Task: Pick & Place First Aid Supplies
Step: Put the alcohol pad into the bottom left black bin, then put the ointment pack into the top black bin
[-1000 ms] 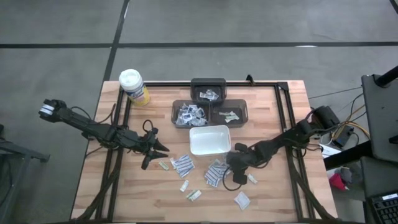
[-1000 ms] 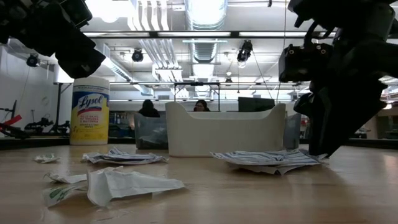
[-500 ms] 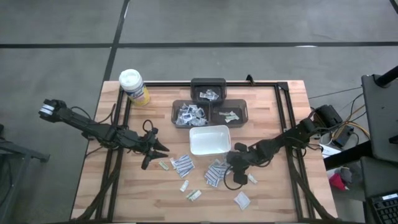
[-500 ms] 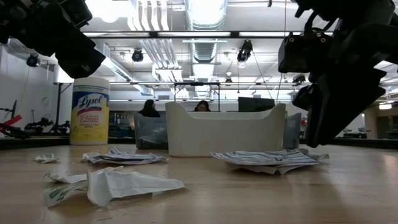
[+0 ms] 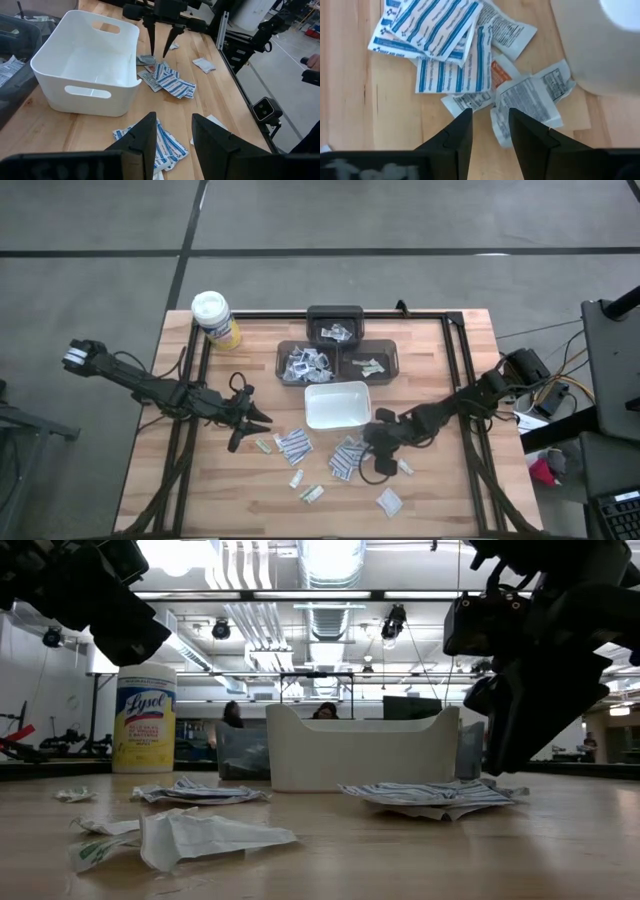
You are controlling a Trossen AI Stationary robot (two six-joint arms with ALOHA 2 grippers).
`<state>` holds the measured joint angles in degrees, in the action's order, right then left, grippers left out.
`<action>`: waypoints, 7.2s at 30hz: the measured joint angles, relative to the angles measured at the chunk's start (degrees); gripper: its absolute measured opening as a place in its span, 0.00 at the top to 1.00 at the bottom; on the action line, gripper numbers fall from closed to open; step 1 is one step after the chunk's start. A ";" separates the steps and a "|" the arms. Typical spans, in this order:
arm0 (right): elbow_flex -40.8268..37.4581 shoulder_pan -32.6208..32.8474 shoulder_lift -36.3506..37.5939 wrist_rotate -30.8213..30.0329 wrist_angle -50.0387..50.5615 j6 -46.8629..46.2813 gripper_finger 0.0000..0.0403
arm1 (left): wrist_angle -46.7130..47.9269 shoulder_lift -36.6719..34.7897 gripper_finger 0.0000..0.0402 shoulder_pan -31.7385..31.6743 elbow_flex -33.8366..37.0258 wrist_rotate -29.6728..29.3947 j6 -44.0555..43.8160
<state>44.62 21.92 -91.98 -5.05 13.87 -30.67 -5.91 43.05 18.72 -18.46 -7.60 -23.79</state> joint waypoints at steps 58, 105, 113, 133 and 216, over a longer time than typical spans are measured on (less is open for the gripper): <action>14.86 -0.45 0.53 6.43 22.12 5.18 0.98 | -0.04 0.00 0.71 0.00 0.00 0.01 -0.04; 29.88 -20.41 1.75 0.47 -19.84 34.95 0.98 | -3.98 0.00 0.71 0.00 0.00 0.03 -0.48; 29.86 -23.61 1.75 -12.84 -18.43 41.30 0.98 | -3.96 0.02 0.71 0.00 0.00 0.03 -0.46; 29.84 -35.12 1.23 -3.89 -7.41 33.61 0.98 | -3.91 0.00 0.71 0.00 0.00 -3.35 -0.41; 46.78 -29.81 -0.57 17.24 42.77 32.57 0.98 | -2.99 0.02 0.71 -0.02 0.00 -9.02 0.00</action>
<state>91.40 -7.89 -92.56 12.19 56.64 1.90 -8.91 43.07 18.70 -18.46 -16.62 -23.79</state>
